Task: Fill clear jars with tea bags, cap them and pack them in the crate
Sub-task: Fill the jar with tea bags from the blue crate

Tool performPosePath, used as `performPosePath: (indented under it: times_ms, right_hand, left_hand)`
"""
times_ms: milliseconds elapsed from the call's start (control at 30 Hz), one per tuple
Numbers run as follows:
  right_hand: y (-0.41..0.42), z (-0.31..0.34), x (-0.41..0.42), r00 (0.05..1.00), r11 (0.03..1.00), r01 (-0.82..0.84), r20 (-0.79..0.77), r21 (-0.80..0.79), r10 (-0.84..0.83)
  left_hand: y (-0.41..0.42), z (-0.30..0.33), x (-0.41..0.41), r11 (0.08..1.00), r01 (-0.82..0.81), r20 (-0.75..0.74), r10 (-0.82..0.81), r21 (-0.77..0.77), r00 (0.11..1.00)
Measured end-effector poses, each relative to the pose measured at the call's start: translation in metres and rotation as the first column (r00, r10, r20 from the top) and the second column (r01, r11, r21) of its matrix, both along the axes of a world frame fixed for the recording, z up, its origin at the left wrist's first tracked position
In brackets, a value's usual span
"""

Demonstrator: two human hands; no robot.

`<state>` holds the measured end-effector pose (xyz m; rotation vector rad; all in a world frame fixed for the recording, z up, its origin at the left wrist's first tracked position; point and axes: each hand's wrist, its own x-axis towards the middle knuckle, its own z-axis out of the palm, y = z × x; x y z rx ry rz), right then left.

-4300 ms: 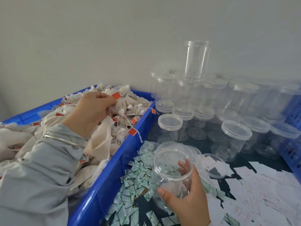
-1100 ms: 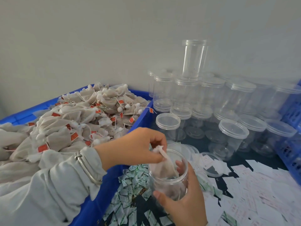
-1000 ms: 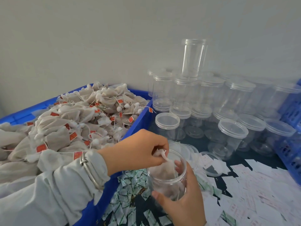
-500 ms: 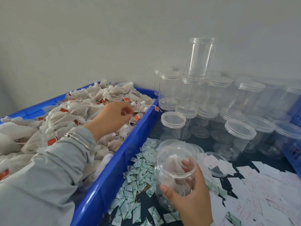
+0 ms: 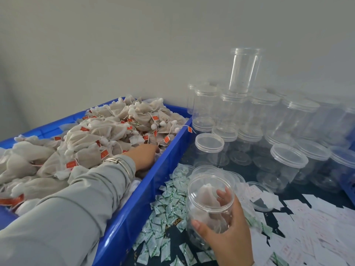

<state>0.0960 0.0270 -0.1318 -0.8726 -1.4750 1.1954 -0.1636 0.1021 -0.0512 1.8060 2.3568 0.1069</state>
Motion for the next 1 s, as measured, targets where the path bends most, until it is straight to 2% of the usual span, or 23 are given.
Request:
performPosePath:
  times_ms: [133,233,400,500,567,600,667,733,800,867,1000]
  right_hand:
    - [-0.002,0.001,-0.001,1.000,1.000,-0.003,-0.026,0.002,0.003]
    - [-0.002,0.002,0.000,1.000,1.000,0.004,-0.020,-0.007,-0.004]
    - [0.001,0.000,0.002,1.000,1.000,0.011,-0.011,0.002,-0.011]
    - [0.004,-0.001,0.004,1.000,1.000,0.013,0.022,0.012,-0.013]
    - [0.005,-0.002,0.005,0.999,1.000,0.012,0.035,0.009,-0.012]
    - [0.005,-0.002,0.005,0.999,1.000,0.010,0.040,0.005,-0.010]
    - [0.005,-0.002,0.005,0.999,1.000,0.008,0.044,0.001,-0.008]
    - [0.005,-0.001,0.005,0.999,1.000,0.002,0.042,-0.003,-0.002]
    - [0.004,0.000,0.004,0.999,1.000,0.002,0.043,-0.005,-0.002]
    - [0.004,0.001,0.003,0.999,1.000,0.010,0.041,-0.001,-0.010]
    - [0.005,0.001,0.001,0.997,0.999,0.042,0.063,-0.004,-0.041]
  left_hand:
    - [0.003,0.001,0.002,0.999,-0.052,-0.101,0.050,-0.014,0.994]
    - [0.003,0.001,-0.002,0.998,-0.063,-0.105,0.064,0.017,0.992]
    - [0.001,0.011,-0.014,0.977,-0.101,0.023,0.099,0.188,0.995]
    - [-0.001,0.023,-0.018,0.933,-0.177,0.256,0.097,0.312,0.962]
    - [-0.003,0.031,-0.016,0.897,-0.260,0.510,0.045,0.358,0.859]
    - [-0.005,0.035,-0.013,0.879,-0.308,0.640,0.005,0.363,0.768]
    - [-0.008,0.044,-0.004,0.854,-0.385,0.848,-0.114,0.350,0.518]
    - [-0.012,0.052,0.008,0.861,-0.393,0.934,-0.223,0.323,0.278]
    - [-0.018,0.057,0.020,0.900,-0.331,0.958,-0.255,0.285,0.132]
    - [-0.024,0.058,0.033,0.931,-0.233,0.959,-0.262,0.281,0.110]
    - [-0.037,0.054,0.061,0.941,0.014,0.909,-0.329,0.337,0.257]
